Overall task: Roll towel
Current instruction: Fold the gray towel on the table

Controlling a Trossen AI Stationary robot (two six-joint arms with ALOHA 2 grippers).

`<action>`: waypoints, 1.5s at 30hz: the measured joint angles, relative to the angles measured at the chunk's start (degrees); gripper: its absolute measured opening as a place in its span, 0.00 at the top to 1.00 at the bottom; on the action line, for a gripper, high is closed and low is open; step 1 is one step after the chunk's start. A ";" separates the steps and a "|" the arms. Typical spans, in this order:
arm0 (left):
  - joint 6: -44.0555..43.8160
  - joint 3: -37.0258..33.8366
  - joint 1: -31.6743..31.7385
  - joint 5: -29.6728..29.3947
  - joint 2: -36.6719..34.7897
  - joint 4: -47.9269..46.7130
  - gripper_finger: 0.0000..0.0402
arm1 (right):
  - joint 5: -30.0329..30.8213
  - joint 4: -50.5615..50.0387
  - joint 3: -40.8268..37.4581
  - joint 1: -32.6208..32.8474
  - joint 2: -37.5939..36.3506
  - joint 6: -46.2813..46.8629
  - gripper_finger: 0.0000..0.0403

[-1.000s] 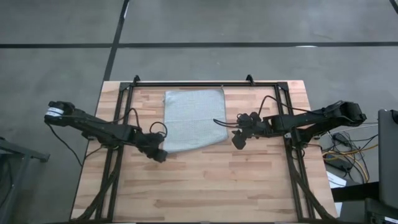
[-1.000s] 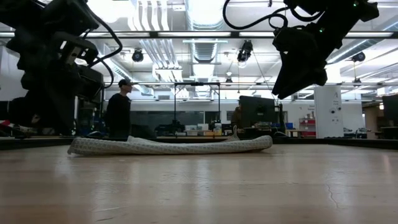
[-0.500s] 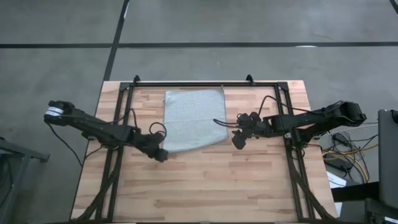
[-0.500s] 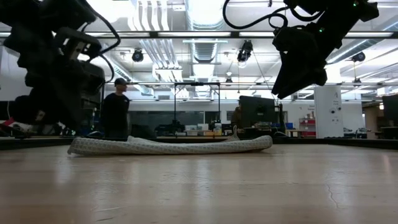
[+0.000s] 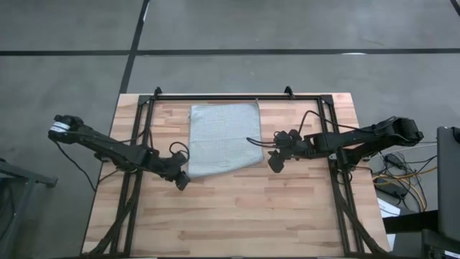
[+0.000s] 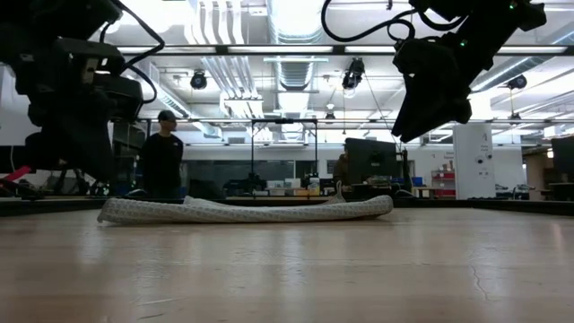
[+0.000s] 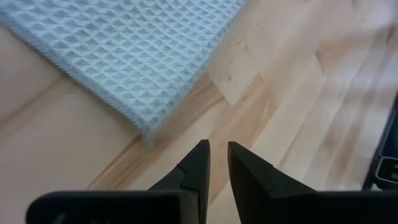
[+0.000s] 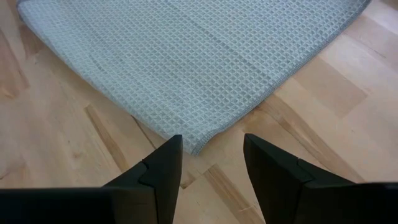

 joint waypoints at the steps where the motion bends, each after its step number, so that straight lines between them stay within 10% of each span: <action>1: -0.14 0.00 0.01 -0.06 -0.03 -0.42 0.85 | 0.00 0.00 0.00 0.00 0.00 0.00 0.59; 33: -5.77 -1.54 0.01 -1.84 -0.97 -1.18 0.84 | 0.00 0.20 0.04 0.00 0.00 0.00 0.60; 45: -9.44 -8.51 0.03 -1.81 -6.66 7.54 0.57 | 0.01 0.23 0.04 0.00 0.00 0.00 0.59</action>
